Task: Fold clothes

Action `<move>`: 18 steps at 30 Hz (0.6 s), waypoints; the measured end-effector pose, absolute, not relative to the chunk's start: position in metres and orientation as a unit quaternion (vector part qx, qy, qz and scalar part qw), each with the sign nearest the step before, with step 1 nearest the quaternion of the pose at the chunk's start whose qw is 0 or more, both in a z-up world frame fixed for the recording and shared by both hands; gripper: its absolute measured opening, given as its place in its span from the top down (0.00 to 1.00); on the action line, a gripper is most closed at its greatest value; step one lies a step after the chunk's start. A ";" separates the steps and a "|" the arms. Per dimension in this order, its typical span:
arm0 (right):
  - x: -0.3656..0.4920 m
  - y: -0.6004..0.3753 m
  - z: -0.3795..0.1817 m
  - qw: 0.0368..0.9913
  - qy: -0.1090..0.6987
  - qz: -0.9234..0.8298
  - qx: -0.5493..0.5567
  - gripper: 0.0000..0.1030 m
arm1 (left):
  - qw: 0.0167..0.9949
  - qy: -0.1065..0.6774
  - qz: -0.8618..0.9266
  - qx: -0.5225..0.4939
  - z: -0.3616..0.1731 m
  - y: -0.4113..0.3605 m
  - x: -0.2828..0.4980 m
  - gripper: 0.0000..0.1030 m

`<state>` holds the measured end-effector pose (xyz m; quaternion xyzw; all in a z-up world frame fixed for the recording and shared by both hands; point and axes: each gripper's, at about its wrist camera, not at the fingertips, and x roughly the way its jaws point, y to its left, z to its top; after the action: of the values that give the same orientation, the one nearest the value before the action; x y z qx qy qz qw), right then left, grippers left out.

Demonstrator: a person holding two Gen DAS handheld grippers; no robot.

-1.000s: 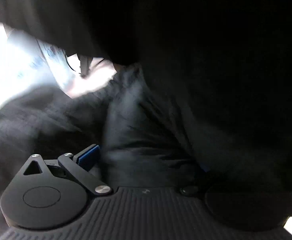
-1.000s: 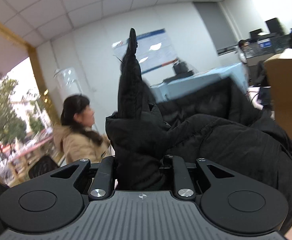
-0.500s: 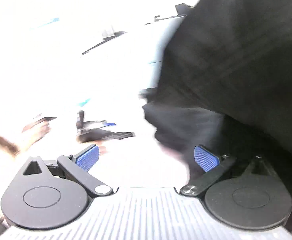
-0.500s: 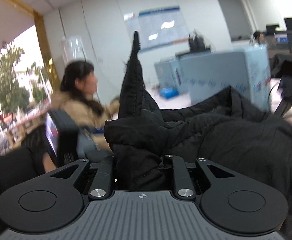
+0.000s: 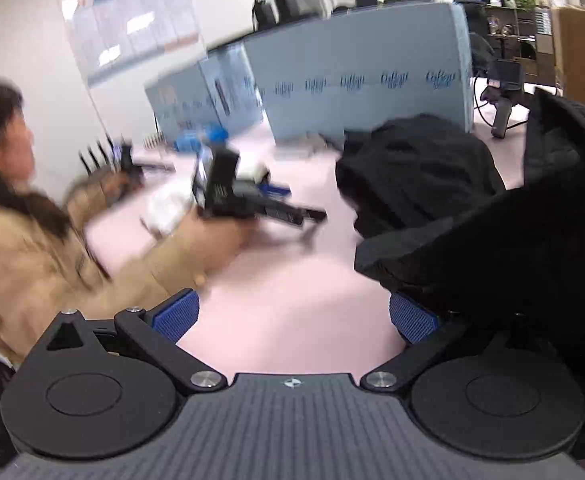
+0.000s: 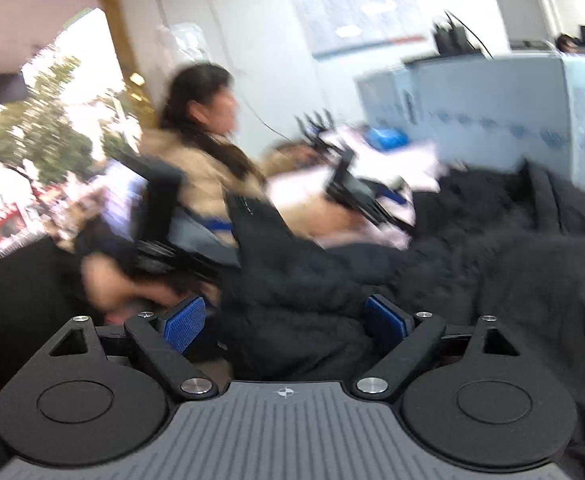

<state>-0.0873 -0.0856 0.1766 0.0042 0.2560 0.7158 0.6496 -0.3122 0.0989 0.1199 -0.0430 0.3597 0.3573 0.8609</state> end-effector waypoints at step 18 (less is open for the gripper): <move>-0.008 -0.129 0.114 0.869 0.237 0.428 -0.076 0.12 | 0.849 0.342 0.356 0.190 0.111 0.067 -0.249 0.00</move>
<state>-0.0075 -0.1286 0.1135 -0.0756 0.2373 0.4279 0.8688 -0.2486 0.0674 0.1112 0.1897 0.3420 0.3563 0.8486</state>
